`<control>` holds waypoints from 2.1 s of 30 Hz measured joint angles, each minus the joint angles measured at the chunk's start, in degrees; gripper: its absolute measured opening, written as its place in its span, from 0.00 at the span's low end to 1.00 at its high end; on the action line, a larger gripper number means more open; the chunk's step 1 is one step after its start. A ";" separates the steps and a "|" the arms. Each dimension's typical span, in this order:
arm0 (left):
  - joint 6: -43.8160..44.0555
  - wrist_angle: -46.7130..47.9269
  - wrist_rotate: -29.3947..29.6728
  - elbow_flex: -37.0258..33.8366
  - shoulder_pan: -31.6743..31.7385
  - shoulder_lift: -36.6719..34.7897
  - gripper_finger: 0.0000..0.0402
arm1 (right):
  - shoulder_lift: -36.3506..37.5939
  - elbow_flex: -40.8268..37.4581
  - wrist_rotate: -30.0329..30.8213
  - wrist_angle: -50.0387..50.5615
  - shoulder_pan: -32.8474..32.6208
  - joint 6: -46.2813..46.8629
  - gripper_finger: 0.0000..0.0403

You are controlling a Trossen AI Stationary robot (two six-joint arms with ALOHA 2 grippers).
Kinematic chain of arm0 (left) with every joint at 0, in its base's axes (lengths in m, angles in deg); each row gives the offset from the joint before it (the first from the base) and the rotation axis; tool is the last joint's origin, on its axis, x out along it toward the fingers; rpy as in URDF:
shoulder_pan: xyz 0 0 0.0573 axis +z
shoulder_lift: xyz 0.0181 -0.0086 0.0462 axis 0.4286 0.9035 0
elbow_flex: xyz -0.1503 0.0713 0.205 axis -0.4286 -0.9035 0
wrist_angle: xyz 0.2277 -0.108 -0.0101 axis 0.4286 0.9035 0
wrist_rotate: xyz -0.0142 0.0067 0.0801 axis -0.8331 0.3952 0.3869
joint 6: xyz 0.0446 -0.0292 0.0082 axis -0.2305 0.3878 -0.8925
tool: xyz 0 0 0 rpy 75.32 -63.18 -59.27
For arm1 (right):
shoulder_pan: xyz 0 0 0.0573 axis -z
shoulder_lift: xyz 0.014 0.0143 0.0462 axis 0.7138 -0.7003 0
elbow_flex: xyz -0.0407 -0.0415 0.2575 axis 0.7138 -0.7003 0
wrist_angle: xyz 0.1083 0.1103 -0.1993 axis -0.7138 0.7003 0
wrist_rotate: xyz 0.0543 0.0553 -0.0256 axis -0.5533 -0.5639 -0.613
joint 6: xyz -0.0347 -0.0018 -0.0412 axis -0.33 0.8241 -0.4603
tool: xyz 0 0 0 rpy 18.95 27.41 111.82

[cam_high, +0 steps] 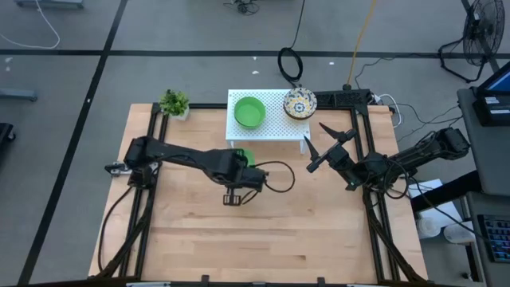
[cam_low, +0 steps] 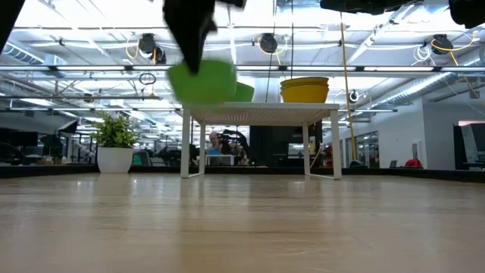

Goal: Pick & Place Mini bowls
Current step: Stack the green bowl on top of the green bowls on the shelf

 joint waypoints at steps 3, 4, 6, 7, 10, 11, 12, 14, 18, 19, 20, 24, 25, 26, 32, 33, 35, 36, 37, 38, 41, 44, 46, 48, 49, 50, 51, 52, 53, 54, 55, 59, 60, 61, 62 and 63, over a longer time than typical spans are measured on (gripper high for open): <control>-3.17 3.66 4.36 8.52 -0.55 -0.01 0.01 | 0.00 0.00 0.00 0.00 -0.01 0.00 0.68; -4.87 4.88 6.42 11.31 -0.53 -0.04 0.01 | 0.00 0.00 0.00 0.00 0.00 0.00 0.68; -8.26 6.92 10.38 16.72 0.00 -0.04 0.01 | 0.00 0.00 0.00 0.00 0.01 0.01 0.68; -9.60 7.41 11.69 19.22 0.50 -0.04 0.01 | 0.00 0.00 0.00 0.00 0.01 0.00 0.68; -12.69 7.47 13.07 25.08 3.48 -0.16 0.01 | 0.00 0.00 0.00 0.00 0.00 0.02 0.68; -13.70 7.50 13.13 26.32 4.80 -0.15 0.01 | 0.00 0.00 0.00 0.00 0.01 0.02 0.68; -14.60 7.51 13.15 27.22 6.29 -0.15 0.01 | 0.00 0.00 0.00 0.00 0.00 0.02 0.68; -15.84 7.43 12.63 28.12 9.54 -0.15 0.01 | 0.00 0.00 0.00 0.00 0.01 0.02 0.68; -18.26 6.87 7.90 28.14 16.48 0.17 0.01 | 0.00 0.00 0.00 0.00 -0.01 0.02 0.68; -18.70 6.14 6.61 28.14 17.98 0.56 0.01 | 0.00 0.00 0.00 0.00 -0.01 0.01 0.68; -19.01 5.22 5.35 28.14 19.42 0.85 0.01 | 0.00 0.00 -0.02 0.00 0.01 0.02 0.68; -20.37 2.06 0.78 28.10 24.18 2.05 0.01 | 0.00 0.00 -0.02 0.02 0.00 -0.02 0.68; -21.04 1.18 -0.68 28.10 25.16 2.30 0.01 | 0.00 0.01 -0.01 0.02 0.00 -0.02 0.68; -21.43 0.66 -2.53 28.10 26.14 2.42 0.01 | 0.00 0.00 -0.01 0.00 0.01 -0.02 0.68; -20.26 -0.24 -6.16 27.44 29.58 3.65 0.01 | 0.00 0.00 0.00 -0.02 0.01 -0.07 0.68; -20.09 -0.51 -6.49 27.44 29.82 3.99 0.01 | 0.00 0.00 0.00 0.02 0.00 -0.08 0.68; -19.52 -0.25 -7.60 27.48 30.45 4.38 0.01 | 0.00 0.00 0.00 0.03 0.01 -0.09 0.68; -19.07 0.33 -7.88 27.43 30.67 4.56 0.02 | 0.00 0.00 0.00 -0.02 0.00 -0.09 0.68; -18.45 0.38 -7.98 27.42 30.67 4.91 0.03 | 0.00 0.00 0.00 -0.01 0.01 -0.09 0.68; -18.35 -0.09 -8.03 27.43 30.62 5.12 0.04 | 0.00 0.00 0.00 0.02 -0.01 -0.09 0.68; -18.28 0.44 -8.25 27.44 30.46 5.31 0.04 | 0.00 0.00 0.00 -0.02 0.00 -0.07 0.68; -18.28 -0.19 -8.28 27.44 30.30 5.31 0.03 | 0.00 0.00 -0.02 0.04 0.01 -0.08 0.68; -18.20 0.04 -8.22 27.44 30.21 5.31 0.01 | 0.00 0.00 -0.02 0.00 -0.01 -0.09 0.68; -17.71 0.02 -8.26 27.44 30.04 5.31 0.01 | 0.00 0.00 -0.01 0.02 0.01 -0.11 0.68; -17.24 0.16 -8.29 27.44 30.01 5.31 0.02 | 0.00 0.00 -0.02 0.00 -0.01 -0.13 0.68; -16.92 0.28 -8.33 27.44 29.99 5.31 0.03 | 0.00 0.00 -0.02 0.00 0.01 -0.13 0.68; -16.71 0.37 -8.30 27.44 30.02 5.31 0.04 | 0.00 0.00 -0.02 0.00 0.00 -0.12 0.68; -16.54 0.38 -8.31 27.44 30.04 5.31 0.06 | 0.00 0.00 -0.02 0.02 0.00 -0.13 0.68; -16.28 0.38 -8.51 27.44 30.04 5.31 0.07 | 0.00 0.00 -0.02 0.01 0.01 -0.13 0.68; -15.87 0.33 -8.89 27.44 30.01 5.31 0.08 | 0.00 0.00 -0.02 0.00 0.01 -0.10 0.68; -15.79 0.30 -9.53 27.44 29.84 5.43 0.09 | 0.00 0.00 -0.02 0.00 0.00 -0.08 0.68; -15.61 0.80 -11.25 27.44 29.39 5.77 0.09 | 0.00 0.00 -0.02 0.00 -0.01 -0.11 0.68; -15.44 0.97 -11.19 27.44 29.26 5.77 0.08 | 0.00 0.00 -0.02 0.01 0.00 -0.11 0.68; -15.41 1.01 -11.08 27.44 29.21 5.75 0.07 | 0.00 0.00 -0.02 0.02 0.01 -0.11 0.68; -15.45 1.01 -11.02 27.44 29.21 5.73 0.06 | 0.00 0.01 -0.02 0.01 0.00 -0.12 0.68; -15.46 1.00 -10.97 27.44 29.21 5.73 0.05 | 0.00 0.00 -0.02 0.00 0.00 -0.10 0.68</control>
